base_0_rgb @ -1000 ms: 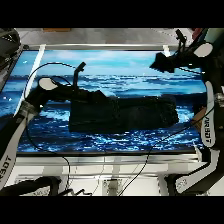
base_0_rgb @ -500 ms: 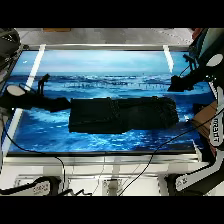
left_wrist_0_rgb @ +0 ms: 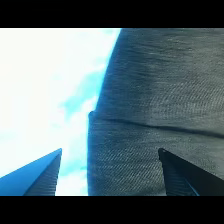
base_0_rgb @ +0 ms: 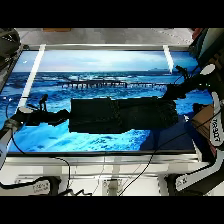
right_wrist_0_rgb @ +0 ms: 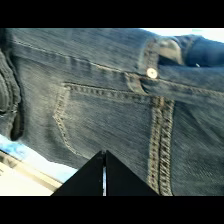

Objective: Fold the clothes and pants, and hang the long-sleeved shirts on hangers.

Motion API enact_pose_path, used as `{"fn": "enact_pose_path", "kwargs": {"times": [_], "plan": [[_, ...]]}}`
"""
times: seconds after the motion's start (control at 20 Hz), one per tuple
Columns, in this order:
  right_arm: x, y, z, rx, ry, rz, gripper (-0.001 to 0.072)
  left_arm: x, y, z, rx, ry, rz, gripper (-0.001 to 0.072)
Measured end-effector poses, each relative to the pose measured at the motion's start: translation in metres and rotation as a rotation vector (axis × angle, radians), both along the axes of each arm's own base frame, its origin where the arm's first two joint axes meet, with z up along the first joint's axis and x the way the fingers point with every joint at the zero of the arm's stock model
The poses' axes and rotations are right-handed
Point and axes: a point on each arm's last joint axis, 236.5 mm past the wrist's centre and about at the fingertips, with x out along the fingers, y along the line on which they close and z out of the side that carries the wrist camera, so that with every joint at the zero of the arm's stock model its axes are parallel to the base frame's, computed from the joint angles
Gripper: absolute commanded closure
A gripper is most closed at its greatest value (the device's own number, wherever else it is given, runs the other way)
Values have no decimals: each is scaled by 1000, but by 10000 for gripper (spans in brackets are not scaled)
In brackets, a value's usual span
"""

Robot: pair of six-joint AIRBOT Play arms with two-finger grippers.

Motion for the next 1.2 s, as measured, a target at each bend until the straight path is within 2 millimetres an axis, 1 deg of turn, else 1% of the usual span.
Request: {"fn": "enact_pose_path", "kwargs": {"times": [0.15,0.2,0.25,0.3,0.35,0.4,0.45,0.55,0.65,0.75,0.85,0.9,1.0,1.05,1.1,1.2], "plan": [[1,10,2,22,-12,19,680,0,-18,-11,-43,19,-2,24],[2,15,3,28,-17,28,680,1,-25,-12,-54,10,-13,57],[3,20,3,28,-23,38,680,3,-35,-12,-71,0,-26,178],[3,27,3,32,-28,52,680,4,-42,-13,-77,-11,-40,386],[4,34,3,32,-35,64,680,6,-50,-13,-87,-26,-51,660],[5,41,3,30,-42,78,680,4,-58,-11,-100,-34,-75,678],[6,49,3,29,-50,93,680,10,-65,-4,-121,-56,-73,679],[5,69,3,31,-60,132,680,20,-73,16,-153,-107,-88,679],[6,91,3,28,-77,170,680,26,-79,45,-168,-171,-137,679],[6,119,3,27,-102,215,681,24,-82,82,-173,-233,-205,679],[7,151,1,21,-139,259,681,17,-86,123,-166,-300,-264,679],[6,170,-1,16,-153,281,681,13,-87,143,-156,-338,-286,679],[1,210,-11,3,-167,314,681,2,-88,184,-131,-428,-316,679],[-3,231,-17,-3,-168,327,681,-4,-89,201,-118,-467,-330,679],[-11,257,-25,0,-160,346,681,-9,-89,215,-106,-503,-335,679],[-37,306,-46,-1,-128,401,681,-15,-89,241,-77,-580,-331,678]]}}
